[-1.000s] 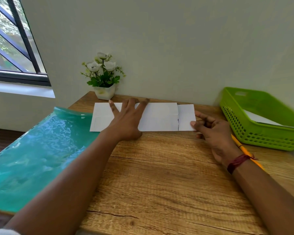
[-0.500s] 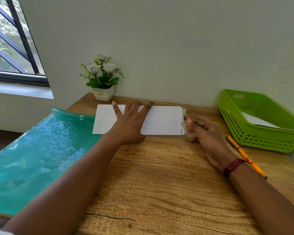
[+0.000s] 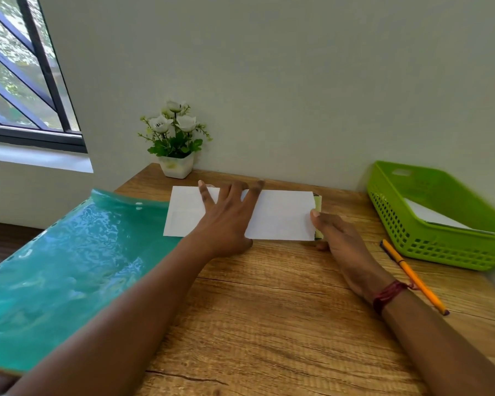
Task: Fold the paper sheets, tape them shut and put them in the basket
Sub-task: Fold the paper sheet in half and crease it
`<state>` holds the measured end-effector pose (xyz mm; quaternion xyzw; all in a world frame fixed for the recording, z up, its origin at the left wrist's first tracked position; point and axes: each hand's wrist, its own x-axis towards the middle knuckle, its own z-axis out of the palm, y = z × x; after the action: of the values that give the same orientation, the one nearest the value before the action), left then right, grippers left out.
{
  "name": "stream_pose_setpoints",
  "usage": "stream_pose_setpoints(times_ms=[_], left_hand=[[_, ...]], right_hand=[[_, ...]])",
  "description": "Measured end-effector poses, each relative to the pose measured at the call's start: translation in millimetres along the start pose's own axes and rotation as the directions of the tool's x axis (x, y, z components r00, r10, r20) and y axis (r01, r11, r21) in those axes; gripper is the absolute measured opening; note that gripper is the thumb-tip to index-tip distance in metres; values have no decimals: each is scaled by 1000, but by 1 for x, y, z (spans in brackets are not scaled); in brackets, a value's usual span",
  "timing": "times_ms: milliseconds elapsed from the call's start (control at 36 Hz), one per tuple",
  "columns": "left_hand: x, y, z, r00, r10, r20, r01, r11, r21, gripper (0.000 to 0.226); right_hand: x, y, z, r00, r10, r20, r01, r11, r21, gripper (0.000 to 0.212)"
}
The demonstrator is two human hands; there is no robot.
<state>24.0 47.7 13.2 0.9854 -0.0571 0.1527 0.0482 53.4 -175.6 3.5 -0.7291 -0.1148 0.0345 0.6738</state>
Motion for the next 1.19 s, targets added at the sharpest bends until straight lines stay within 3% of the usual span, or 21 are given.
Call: stream_pose_setpoints(times_ms=[139,361,611,694,917,1083,1194], left_hand=[[-1,3,-1,1000,6,5,-6,1000,1,117],[-4,5,-8,998,53,28,-51,998,-43,115],[-4,12,-20,997,45,55,-34,984,-173,71],[-3,16,-15,994,29,106,3,959,-283,66],[1,29,2,987,-110,116,157,794,-588,54],[2,38,9,968,-199,151,246,654,-716,62],[2,45,10,945,-226,235,317,466,-826,64]], right_hand=[[-3,-1,-1,997,-28,65,28,1000,-7,10],[1,4,-5,999,-2,-46,8,991,135,31],[8,1,-19,973,0,-230,50,977,208,53],[11,4,-21,968,4,-252,51,976,212,54],[20,8,-24,953,40,-302,28,976,218,54],[23,9,-24,976,59,-210,-25,986,165,51],[23,9,-21,994,51,-99,-43,996,83,52]])
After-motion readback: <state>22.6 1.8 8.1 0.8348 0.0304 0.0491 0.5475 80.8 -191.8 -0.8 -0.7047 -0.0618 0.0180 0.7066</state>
